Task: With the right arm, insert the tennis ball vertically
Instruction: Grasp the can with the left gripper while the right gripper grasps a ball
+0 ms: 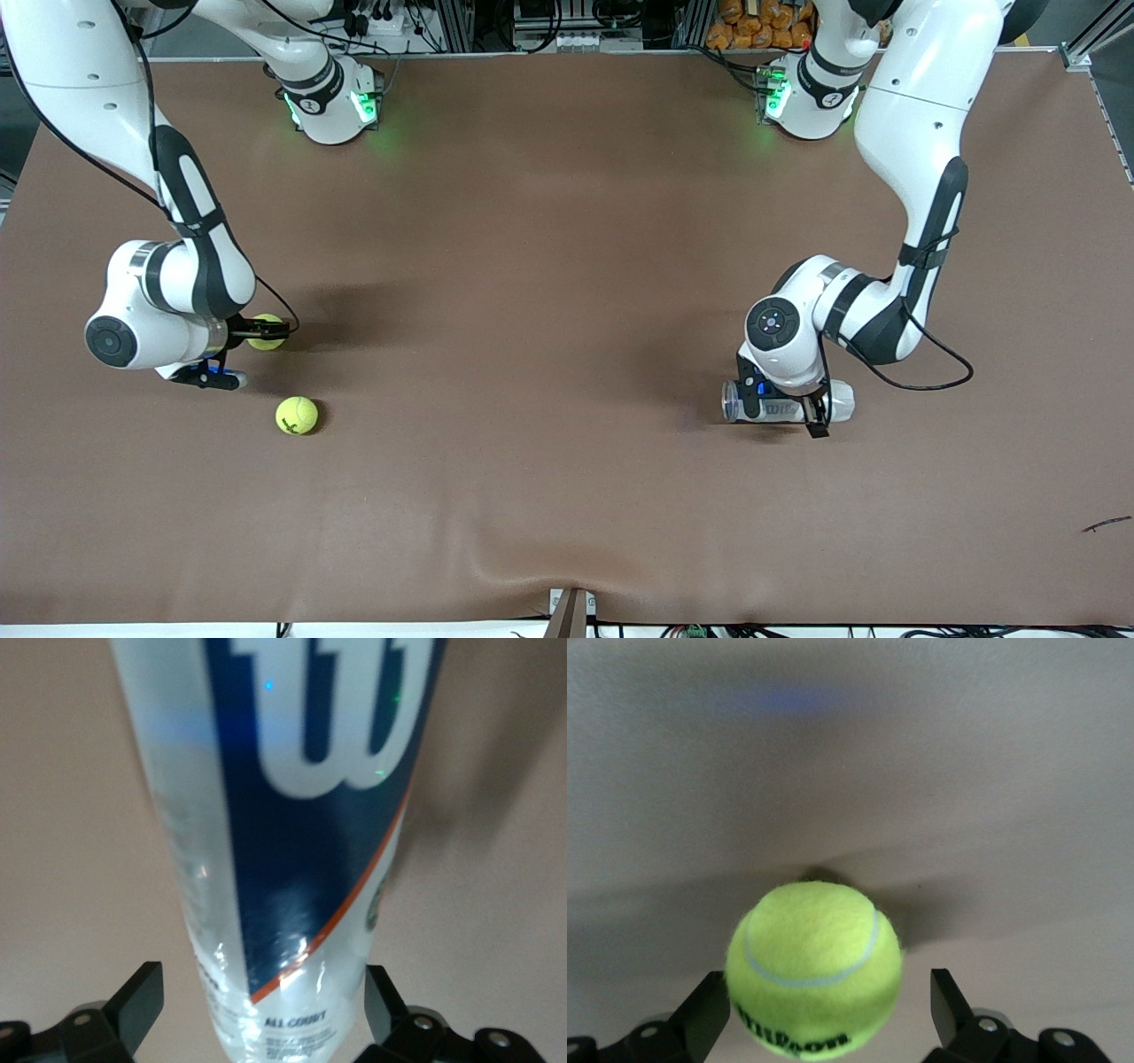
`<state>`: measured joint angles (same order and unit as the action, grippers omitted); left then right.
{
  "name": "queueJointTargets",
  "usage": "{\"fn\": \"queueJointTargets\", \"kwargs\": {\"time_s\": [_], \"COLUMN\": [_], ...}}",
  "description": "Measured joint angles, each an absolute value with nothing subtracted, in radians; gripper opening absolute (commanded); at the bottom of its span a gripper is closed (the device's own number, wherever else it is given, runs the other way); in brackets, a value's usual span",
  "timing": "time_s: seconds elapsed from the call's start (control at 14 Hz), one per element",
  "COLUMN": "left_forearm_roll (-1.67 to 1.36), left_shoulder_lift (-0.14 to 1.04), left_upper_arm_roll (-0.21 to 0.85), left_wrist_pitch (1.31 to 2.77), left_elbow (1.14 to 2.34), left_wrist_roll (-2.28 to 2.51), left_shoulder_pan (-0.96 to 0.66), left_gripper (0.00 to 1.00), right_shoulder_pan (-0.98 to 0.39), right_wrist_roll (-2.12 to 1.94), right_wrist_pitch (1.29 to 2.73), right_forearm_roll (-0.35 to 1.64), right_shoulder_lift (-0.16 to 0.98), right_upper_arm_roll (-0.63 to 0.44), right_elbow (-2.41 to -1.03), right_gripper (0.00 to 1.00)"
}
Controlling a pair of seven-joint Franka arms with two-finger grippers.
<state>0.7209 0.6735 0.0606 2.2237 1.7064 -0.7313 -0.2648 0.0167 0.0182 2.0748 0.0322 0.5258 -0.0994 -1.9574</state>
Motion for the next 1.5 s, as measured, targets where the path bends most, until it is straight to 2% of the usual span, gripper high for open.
{"fn": "queueJointTargets", "kwargs": {"time_s": [0.14, 0.21, 0.29, 0.71, 1.07, 1.36, 1.5], "left_forearm_roll": [0.726, 0.727, 0.727, 0.745, 0.745, 0.745, 0.745], "left_shoulder_lift": [0.679, 0.681, 0.683, 0.699, 0.708, 0.713, 0.716], "left_upper_arm_roll": [0.061, 0.061, 0.061, 0.061, 0.06, 0.058, 0.058], "left_wrist_pitch": [2.235, 2.238, 2.239, 2.258, 2.277, 2.298, 2.307], "left_elbow": [1.706, 1.706, 1.706, 1.706, 1.706, 1.706, 1.706], "left_wrist_roll": [-0.732, -0.732, -0.733, -0.741, -0.766, -0.784, -0.785], "left_shoulder_pan": [-0.266, -0.266, -0.266, -0.266, -0.264, -0.261, -0.26], "left_gripper": [1.0, 1.0, 1.0, 1.0, 1.0, 1.0, 0.91], "right_shoulder_pan": [0.017, 0.017, 0.017, 0.017, 0.021, 0.02, 0.021], "right_wrist_roll": [0.02, 0.02, 0.02, -0.019, -0.096, -0.129, -0.131], "right_wrist_pitch": [2.076, 2.078, 2.082, 2.072, 1.912, 1.86, 1.855], "right_forearm_roll": [0.035, 0.036, 0.037, 0.037, 0.037, 0.043, 0.108], "right_shoulder_lift": [0.534, 0.534, 0.534, 0.528, 0.508, 0.465, 0.453], "right_upper_arm_roll": [-0.099, -0.099, -0.099, -0.1, -0.103, -0.101, -0.101], "right_elbow": [-1.957, -1.957, -1.956, -1.873, -1.715, -1.635, -1.613], "right_gripper": [0.5, 0.32, 0.24, 0.21, 0.2, 0.2, 0.2]}}
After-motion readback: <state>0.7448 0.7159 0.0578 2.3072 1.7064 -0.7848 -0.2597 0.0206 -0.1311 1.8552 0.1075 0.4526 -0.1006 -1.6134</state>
